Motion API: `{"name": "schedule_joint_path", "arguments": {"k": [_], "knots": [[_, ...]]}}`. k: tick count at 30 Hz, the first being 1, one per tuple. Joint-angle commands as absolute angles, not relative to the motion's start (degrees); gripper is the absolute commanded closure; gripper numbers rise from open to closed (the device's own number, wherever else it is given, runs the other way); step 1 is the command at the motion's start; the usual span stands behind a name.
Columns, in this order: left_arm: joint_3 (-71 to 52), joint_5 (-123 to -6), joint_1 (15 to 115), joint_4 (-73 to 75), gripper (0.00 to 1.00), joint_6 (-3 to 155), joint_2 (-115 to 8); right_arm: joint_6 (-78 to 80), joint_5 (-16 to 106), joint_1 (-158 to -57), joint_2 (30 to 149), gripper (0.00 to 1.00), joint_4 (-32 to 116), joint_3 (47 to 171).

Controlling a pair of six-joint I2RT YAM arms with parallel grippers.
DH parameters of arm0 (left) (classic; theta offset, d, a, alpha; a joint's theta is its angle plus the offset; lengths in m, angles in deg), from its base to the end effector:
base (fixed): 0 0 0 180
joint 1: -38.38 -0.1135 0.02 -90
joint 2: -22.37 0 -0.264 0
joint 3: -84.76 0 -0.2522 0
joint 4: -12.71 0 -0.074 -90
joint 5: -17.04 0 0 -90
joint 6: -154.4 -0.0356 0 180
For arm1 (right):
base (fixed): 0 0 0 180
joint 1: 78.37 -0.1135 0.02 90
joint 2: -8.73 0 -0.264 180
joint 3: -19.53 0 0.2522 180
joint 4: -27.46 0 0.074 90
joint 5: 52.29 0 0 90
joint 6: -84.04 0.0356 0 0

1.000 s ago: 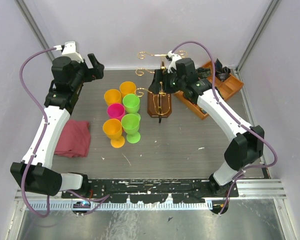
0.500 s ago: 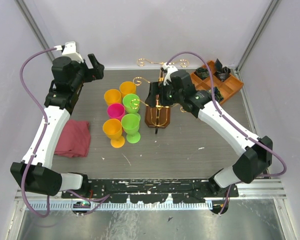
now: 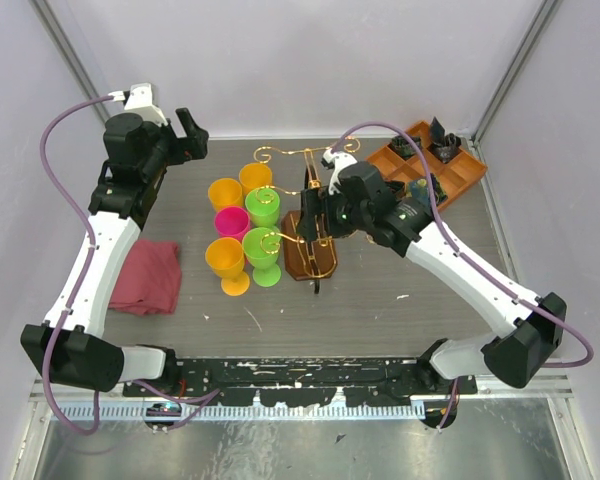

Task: Place the wine glass upside down on the wine glass rack

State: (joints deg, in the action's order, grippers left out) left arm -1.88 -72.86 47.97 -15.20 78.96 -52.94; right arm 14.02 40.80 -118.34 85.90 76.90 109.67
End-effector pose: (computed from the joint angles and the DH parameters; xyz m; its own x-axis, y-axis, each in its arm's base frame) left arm 0.2966 -0.0502 0.4282 -0.2057 -0.2202 -0.9535 0.1204 0.9613 -0.2480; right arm 0.2250 0.1911 0.3624 -0.6587 -0.1069 -0.7448 -0.4784 0.8235 0.3049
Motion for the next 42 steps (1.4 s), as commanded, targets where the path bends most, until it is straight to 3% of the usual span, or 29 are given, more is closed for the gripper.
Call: {"name": "schedule_joint_path", "arguments": {"k": [1,15,24,27,42], "knots": [[-1.68,-72.52,47.96,-15.36,0.02,78.26,-52.87,12.9,35.31,-118.7,83.56,0.0,80.76,112.47],[3.6,-67.3,47.94,-23.76,0.02,74.32,-60.05,6.93,19.48,-118.63,84.59,0.0,76.86,120.84],[4.67,-51.26,48.11,-25.45,0.02,70.49,-65.57,2.3,14.66,-118.63,84.54,0.0,74.86,124.31],[6.19,-51.46,49.12,-26.92,0.0,66.76,-68.12,2.25,15.23,-118.65,84.37,0.01,74.59,124.3],[15.99,-57.93,52.31,-31.86,0.31,53.47,-81.41,2.67,14.7,-118.64,80.41,0.05,73.91,121.32]]}}
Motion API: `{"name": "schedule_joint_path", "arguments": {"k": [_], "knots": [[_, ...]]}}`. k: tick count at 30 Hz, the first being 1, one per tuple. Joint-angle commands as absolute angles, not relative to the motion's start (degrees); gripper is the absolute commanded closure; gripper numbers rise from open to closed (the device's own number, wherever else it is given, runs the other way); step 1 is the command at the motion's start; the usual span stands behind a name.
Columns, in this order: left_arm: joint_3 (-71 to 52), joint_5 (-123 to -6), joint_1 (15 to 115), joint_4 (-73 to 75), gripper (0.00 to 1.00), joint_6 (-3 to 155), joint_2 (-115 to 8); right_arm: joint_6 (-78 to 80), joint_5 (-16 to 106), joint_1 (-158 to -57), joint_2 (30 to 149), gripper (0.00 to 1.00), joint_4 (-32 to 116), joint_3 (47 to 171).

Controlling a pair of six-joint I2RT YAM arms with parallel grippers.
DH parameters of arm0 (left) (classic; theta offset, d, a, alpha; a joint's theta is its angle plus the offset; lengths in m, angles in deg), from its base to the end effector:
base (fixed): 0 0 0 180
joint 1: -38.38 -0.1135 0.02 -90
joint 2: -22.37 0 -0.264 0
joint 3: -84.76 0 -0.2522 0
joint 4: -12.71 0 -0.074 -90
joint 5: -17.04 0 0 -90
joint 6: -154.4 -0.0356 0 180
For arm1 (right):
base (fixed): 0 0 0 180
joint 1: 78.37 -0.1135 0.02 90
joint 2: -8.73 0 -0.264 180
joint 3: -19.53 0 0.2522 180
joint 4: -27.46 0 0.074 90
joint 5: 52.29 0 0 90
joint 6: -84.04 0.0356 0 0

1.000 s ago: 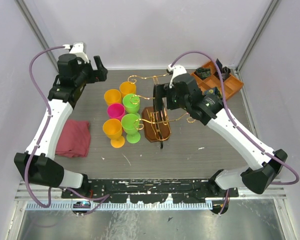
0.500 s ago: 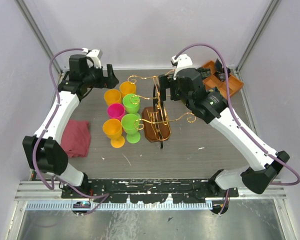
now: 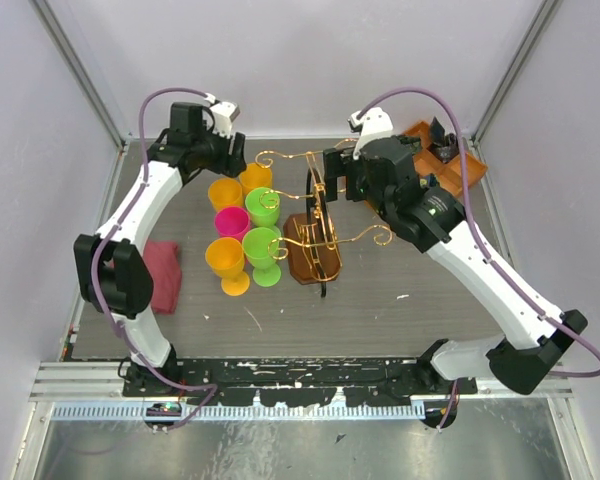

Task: Place the wine glass upside down on the wine glass rack

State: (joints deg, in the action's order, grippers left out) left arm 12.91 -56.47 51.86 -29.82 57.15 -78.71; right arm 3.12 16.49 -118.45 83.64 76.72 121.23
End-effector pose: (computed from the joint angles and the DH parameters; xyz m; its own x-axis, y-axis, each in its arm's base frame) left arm 0.3955 -0.1052 0.3409 -0.5031 0.2450 -0.8288 0.5160 0.8545 -0.0606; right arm 0.2191 0.1675 0.4411 -0.3431 -0.0964 -0.9343 -0.2938 0.9558 0.0092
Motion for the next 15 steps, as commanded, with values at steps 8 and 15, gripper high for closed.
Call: {"name": "schedule_joint_path", "arguments": {"k": [8,15], "knots": [[15.91,-54.48,52.86,-29.17,0.43,53.41,-85.99,2.59,13.41,-118.68,79.22,0.05,74.46,120.4],[17.39,-53.57,52.94,-30.49,0.76,53.83,-88.11,2.22,12.17,-118.69,78.79,0.05,74.61,120.0]]}}
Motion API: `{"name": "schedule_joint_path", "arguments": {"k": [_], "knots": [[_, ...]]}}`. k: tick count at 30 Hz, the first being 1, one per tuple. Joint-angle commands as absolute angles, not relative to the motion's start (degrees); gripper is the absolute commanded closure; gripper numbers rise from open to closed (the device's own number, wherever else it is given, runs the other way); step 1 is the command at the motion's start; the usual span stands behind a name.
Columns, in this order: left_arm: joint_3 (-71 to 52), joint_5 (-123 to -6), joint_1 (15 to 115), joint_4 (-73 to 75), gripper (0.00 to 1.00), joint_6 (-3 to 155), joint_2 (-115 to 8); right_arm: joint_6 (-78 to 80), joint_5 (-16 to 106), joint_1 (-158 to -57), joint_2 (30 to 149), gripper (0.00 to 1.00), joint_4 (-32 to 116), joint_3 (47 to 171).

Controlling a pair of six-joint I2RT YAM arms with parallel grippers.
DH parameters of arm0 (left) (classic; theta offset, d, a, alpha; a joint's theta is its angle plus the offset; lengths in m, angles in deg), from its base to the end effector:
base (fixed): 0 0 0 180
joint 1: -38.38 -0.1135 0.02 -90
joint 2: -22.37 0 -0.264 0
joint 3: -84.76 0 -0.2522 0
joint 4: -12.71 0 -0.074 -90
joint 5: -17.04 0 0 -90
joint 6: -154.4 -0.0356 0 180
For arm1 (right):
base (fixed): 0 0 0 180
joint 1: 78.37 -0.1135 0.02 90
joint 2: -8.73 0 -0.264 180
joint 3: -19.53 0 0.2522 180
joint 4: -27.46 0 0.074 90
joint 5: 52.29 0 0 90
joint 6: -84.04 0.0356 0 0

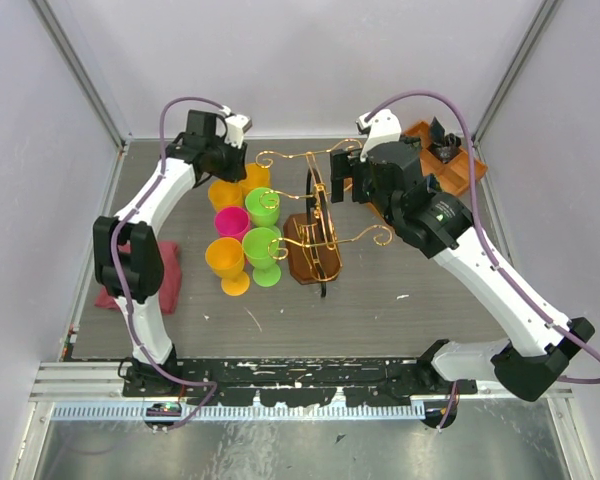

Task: Place the wine glass upside down on the wine glass rack

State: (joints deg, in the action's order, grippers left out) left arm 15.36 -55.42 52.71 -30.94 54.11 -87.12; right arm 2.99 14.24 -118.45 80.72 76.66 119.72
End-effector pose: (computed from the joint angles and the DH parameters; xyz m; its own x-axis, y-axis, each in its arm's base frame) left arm 0.4234 -0.1192 0.2943 -0.5639 0.3199 -0.7614 0.5609 0.8250 -0.0689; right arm 0.2082 0.1567 0.4455 -0.3185 -0.0815 -0.9444 -0.2597 0.9657 0.0043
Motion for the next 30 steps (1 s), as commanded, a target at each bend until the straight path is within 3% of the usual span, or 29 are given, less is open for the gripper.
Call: {"name": "schedule_joint_path", "arguments": {"k": [1,4,5,21,30], "knots": [[17.48,-53.47,52.95,-30.49,0.82,54.05,-88.11,2.07,11.99,-118.68,78.82,0.05,74.56,119.94],[17.24,-54.11,52.94,-29.81,0.99,54.81,-87.81,1.59,11.97,-118.64,79.15,0.05,74.31,119.88],[17.16,-54.76,52.89,-29.53,1.0,55.27,-87.66,1.47,12.1,-118.67,79.36,0.05,74.23,120.0],[24.35,-76.58,49.55,-21.53,1.0,58.51,-79.64,1.97,15.73,-118.64,84.65,0.06,68.96,122.39],[21.09,-72.88,48.07,-9.81,1.0,65.14,-67.96,2.78,20.71,-118.38,84.61,0.06,57.99,121.36]]}}
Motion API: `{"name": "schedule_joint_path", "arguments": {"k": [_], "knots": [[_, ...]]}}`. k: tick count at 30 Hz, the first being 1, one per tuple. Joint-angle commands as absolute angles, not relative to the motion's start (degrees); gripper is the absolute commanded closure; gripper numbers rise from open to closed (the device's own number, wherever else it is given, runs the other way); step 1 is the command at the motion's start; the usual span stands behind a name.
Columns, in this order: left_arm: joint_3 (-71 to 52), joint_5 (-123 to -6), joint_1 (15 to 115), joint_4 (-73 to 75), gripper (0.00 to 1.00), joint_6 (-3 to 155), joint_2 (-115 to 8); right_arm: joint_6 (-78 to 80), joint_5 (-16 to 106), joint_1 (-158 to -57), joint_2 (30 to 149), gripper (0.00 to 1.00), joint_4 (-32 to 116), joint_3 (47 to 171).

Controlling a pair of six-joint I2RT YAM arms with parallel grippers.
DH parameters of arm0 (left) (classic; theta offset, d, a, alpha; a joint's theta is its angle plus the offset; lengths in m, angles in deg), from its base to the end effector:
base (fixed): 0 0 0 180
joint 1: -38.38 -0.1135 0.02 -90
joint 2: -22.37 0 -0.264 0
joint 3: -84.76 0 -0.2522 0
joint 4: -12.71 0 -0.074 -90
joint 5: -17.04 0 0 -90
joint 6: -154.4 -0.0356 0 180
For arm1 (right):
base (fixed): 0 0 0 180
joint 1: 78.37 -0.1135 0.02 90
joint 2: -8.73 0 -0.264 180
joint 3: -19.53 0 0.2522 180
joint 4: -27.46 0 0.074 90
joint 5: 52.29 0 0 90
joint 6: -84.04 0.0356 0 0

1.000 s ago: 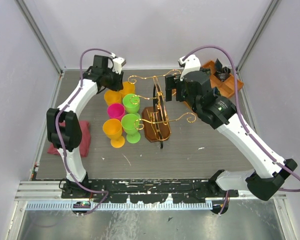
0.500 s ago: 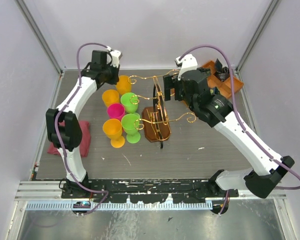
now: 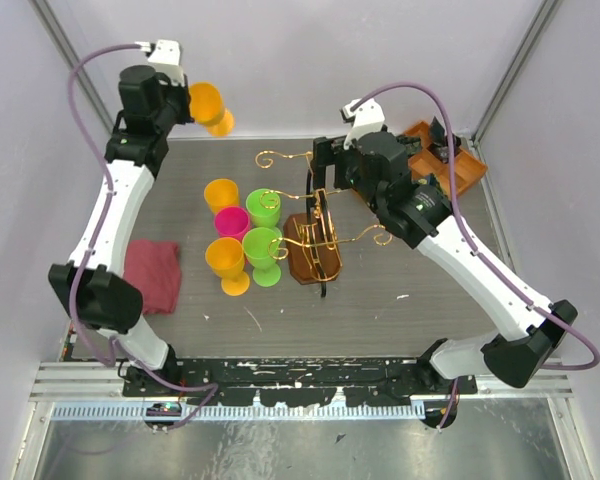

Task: Place the wine glass upside down on the wine glass rack

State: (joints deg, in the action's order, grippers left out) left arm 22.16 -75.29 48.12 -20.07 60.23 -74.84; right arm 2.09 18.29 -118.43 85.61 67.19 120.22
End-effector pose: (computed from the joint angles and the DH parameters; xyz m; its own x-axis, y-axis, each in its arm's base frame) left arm 0.3913 -0.0657 0.4386 -0.2048 0.1089 -0.9727 0.1452 0.9862 0.0798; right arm 0.2328 0.1803 0.4429 -0.2586 -0.0449 -0.9649 -0.3293 0.9432 0.0444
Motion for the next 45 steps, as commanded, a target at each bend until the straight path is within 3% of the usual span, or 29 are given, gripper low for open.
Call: {"name": "schedule_joint_path", "arguments": {"k": [1,10,16,23,31,35,45], "knots": [[19.85,-71.43,48.05,-7.72,1.0,66.58,-66.32,3.31,21.41,-118.04,84.61,0.06,57.13,121.35],[1.84,-59.76,48.49,17.38,1.0,77.53,-52.96,17.53,35.56,-110.7,84.03,0.08,47.01,120.82],[-17.47,-67.59,52.39,46.56,1.0,76.22,-47.3,35.85,45.47,-105.84,83.13,0.1,36.88,118.71],[-23.88,-71.76,60.38,63.39,1.0,66.78,-48.97,52.72,54.23,-105.8,85.35,0.13,26.86,117.15],[-27.25,-73.34,71.4,76.84,1.0,50.71,-55.31,60.89,56.33,-106.32,87.79,0.19,21.44,114.81],[-28.27,-73.09,73.1,78.77,1.0,49.58,-56.97,65.0,57.28,-106.32,89.11,0.29,18.52,113.91],[-29.18,-73.12,75.25,78.23,1.0,47.34,-55.73,63.27,52.28,-106.3,87.54,0.29,19.74,112.15]]}}
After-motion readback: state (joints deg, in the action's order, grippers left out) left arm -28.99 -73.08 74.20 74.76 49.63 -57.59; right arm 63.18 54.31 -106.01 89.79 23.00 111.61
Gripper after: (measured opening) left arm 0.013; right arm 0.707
